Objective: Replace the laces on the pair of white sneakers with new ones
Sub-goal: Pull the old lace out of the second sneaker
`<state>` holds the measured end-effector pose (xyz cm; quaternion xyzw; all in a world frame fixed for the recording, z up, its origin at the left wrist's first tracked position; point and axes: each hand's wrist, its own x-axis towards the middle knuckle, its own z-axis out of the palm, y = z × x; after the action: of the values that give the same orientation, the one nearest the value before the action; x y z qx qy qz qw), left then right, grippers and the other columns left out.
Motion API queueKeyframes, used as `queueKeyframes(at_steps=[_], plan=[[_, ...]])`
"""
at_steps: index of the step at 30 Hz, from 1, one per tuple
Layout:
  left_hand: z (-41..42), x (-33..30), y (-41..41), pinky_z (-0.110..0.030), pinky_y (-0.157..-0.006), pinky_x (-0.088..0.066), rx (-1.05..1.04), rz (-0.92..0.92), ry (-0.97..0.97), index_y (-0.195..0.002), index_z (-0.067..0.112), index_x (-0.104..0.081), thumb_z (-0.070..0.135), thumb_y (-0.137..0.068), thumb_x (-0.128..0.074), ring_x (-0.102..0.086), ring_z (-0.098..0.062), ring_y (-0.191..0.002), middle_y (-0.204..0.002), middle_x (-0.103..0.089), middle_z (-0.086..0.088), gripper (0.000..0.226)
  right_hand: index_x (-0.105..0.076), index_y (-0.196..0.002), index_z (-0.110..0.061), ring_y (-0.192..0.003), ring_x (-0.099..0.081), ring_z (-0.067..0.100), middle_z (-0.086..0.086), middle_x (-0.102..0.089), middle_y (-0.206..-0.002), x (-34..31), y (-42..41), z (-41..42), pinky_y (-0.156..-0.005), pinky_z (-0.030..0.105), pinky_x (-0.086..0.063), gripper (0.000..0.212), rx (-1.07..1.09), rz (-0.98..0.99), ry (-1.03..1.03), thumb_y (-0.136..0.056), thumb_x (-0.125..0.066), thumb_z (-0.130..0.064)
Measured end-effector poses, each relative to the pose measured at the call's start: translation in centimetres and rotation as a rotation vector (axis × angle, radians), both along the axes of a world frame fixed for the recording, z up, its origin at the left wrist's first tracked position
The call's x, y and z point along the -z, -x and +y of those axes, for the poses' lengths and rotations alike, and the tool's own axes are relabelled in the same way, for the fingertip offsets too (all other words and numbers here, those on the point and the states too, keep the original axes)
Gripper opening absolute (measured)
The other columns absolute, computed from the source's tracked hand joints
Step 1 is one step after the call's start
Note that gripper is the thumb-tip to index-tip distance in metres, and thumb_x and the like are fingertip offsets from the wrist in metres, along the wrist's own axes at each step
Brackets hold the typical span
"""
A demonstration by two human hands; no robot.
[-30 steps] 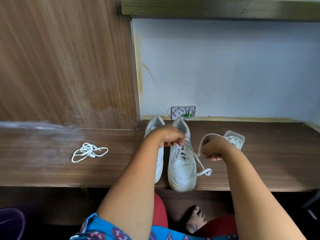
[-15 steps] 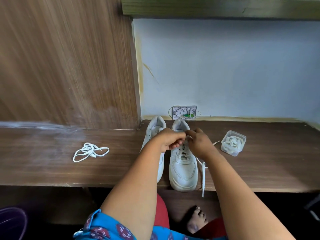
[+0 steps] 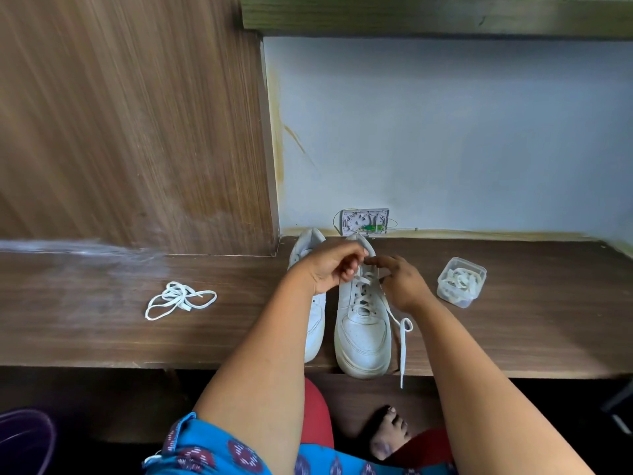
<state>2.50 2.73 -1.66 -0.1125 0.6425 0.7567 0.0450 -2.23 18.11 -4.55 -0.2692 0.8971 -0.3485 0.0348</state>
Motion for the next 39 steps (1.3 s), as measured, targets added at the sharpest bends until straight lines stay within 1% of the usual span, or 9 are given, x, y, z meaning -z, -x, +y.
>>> queueKeyframes(at_steps=[5,8,12,18,25,29,32,35,39], plan=[[0.2,2.1,0.2,-0.017,-0.045,-0.038,0.002,-0.151,0.707,-0.071,0.012,-0.060,0.033,-0.093,-0.060,-0.048,-0.010,-0.049,-0.061,-0.059,-0.001,0.031,-0.062,-0.124,-0.020,-0.113,-0.053,0.024,0.008,-0.055,-0.122,0.2,-0.1,0.2,-0.084,0.019,-0.034,0.041,0.011,-0.018,0.022,-0.085,-0.055,-0.010],[0.1,1.9,0.0,-0.015,-0.044,-0.030,0.041,-0.020,0.411,-0.065,0.015,-0.058,0.011,-0.090,-0.058,-0.040,-0.007,-0.044,-0.053,-0.053,0.000,0.026,-0.062,-0.125,-0.021,-0.113,-0.053,0.021,0.007,-0.055,-0.121,0.0,-0.2,0.1,-0.085,0.019,-0.033,0.048,0.020,-0.048,0.035,-0.078,-0.052,-0.026],[-0.9,-0.3,-0.3,-0.019,-0.041,-0.021,0.150,0.169,-0.144,-0.052,0.017,-0.052,0.019,-0.080,-0.060,-0.028,-0.006,-0.035,-0.039,-0.038,0.007,0.029,-0.064,-0.121,-0.026,-0.114,-0.054,0.022,0.004,-0.054,-0.124,0.7,0.5,0.1,-0.083,0.020,-0.035,0.047,0.037,-0.056,0.053,-0.086,-0.047,-0.001],[-0.2,2.3,0.4,-0.027,-0.066,-0.040,0.099,-0.148,1.038,-0.074,0.012,-0.061,0.052,-0.090,-0.057,-0.054,-0.018,-0.070,-0.069,-0.057,-0.002,0.043,-0.062,-0.124,-0.025,-0.115,-0.052,0.021,0.005,-0.054,-0.125,0.8,0.7,0.2,-0.083,0.019,-0.034,0.049,0.024,-0.041,0.041,-0.086,-0.046,0.002],[-1.1,-1.8,-1.2,-0.017,-0.040,-0.017,0.195,0.229,-0.234,-0.049,0.016,-0.059,0.012,-0.074,-0.059,-0.030,-0.002,-0.033,-0.043,-0.048,0.003,0.026,-0.062,-0.123,-0.027,-0.111,-0.055,0.022,0.001,-0.055,-0.123,1.2,1.0,0.2,-0.085,0.023,-0.039,0.050,0.040,-0.049,0.038,-0.084,-0.047,0.002],[-1.1,0.0,-0.7,-0.024,-0.058,-0.037,0.107,-0.058,0.835,-0.058,0.018,-0.062,0.059,-0.091,-0.049,-0.050,-0.008,-0.055,-0.063,-0.063,0.000,0.054,-0.061,-0.125,-0.023,-0.114,-0.057,0.024,0.003,-0.056,-0.127,1.6,1.4,0.3,-0.091,0.025,-0.040,0.051,0.042,-0.058,0.041,-0.084,-0.047,0.003],[-0.9,1.9,0.3,-0.027,-0.058,-0.034,0.113,-0.115,1.125,-0.056,0.016,-0.052,0.060,-0.087,-0.056,-0.046,-0.011,-0.058,-0.061,-0.051,0.001,0.054,-0.060,-0.126,-0.023,-0.115,-0.055,0.022,0.004,-0.055,-0.128,1.5,1.5,0.3,-0.092,0.023,-0.039,0.050,0.049,-0.057,0.038,-0.084,-0.046,0.002],[-0.4,2.0,0.5,-0.024,-0.054,-0.033,0.166,-0.034,0.920,-0.059,0.017,-0.055,0.026,-0.088,-0.063,-0.042,-0.011,-0.057,-0.062,-0.048,-0.001,0.032,-0.061,-0.125,-0.023,-0.117,-0.052,0.020,0.003,-0.055,-0.128,1.4,1.2,0.2,-0.087,0.018,-0.034,0.051,0.044,-0.054,0.041,-0.085,-0.045,0.003],[-1.2,-2.2,-1.4,-0.015,-0.036,-0.019,0.066,0.258,-0.274,-0.044,0.016,-0.053,0.008,-0.081,-0.046,-0.030,-0.004,-0.030,-0.038,-0.041,0.005,0.039,-0.062,-0.121,-0.034,-0.110,-0.057,0.016,-0.002,-0.058,-0.128,1.4,1.4,0.6,-0.084,0.022,-0.041,0.052,0.037,-0.116,0.103,-0.087,-0.040,-0.001]])
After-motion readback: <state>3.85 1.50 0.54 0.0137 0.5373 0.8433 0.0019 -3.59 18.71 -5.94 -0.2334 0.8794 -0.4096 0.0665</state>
